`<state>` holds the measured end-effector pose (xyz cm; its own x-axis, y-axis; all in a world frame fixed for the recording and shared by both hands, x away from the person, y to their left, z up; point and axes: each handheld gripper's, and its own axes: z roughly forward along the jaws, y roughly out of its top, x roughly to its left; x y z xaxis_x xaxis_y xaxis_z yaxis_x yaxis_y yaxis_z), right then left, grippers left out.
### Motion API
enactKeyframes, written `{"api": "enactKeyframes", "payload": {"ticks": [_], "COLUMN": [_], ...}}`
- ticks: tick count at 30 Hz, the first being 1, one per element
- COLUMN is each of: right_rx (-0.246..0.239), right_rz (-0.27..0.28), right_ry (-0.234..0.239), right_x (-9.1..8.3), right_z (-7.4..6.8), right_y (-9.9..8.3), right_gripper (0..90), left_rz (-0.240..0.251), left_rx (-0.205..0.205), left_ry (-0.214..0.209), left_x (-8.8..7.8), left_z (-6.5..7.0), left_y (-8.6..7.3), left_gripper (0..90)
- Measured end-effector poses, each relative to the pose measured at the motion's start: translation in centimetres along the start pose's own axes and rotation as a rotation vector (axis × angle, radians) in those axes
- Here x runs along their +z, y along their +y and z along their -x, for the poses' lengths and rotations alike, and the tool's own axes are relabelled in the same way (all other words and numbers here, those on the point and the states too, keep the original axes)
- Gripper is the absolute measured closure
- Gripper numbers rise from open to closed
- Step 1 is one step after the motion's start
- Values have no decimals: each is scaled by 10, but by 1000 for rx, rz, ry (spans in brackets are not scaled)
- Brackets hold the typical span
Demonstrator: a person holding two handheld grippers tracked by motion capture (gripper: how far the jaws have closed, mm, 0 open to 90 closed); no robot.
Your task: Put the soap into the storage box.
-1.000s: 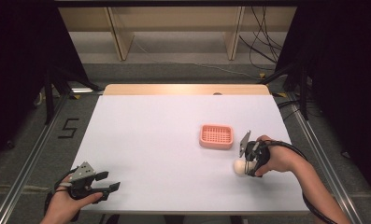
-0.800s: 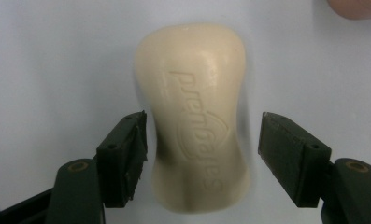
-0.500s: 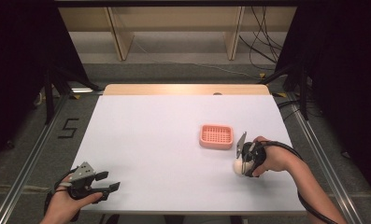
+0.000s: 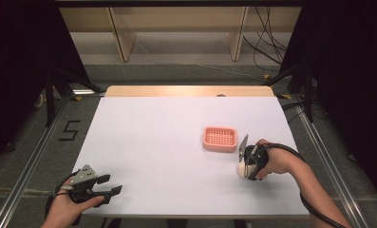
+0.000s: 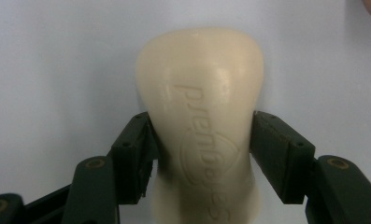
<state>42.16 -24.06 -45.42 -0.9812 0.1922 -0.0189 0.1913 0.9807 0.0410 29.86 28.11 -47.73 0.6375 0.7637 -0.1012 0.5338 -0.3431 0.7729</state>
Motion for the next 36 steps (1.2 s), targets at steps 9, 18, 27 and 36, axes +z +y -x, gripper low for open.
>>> {"api": "enactKeyframes", "payload": {"ticks": [9,18,27,36], "right_rx": [-24,-17,10,26], "right_rz": [2,-6,11,8], "right_ry": [18,24,35,28], "right_x": [-1,-1,-3,-7], "right_z": [3,1,-1,-1], "right_y": [2,2,1,-1], "right_gripper": [501,505,506,506], "left_rz": [-4,2,10,5], "left_rx": [13,-19,-24,-24], "left_ry": [1,-6,-2,-6], "left_x": [0,0,1,0], "left_z": [-1,1,2,2], "left_y": [0,-1,-1,-1], "left_gripper": [329,329,329,329]}}
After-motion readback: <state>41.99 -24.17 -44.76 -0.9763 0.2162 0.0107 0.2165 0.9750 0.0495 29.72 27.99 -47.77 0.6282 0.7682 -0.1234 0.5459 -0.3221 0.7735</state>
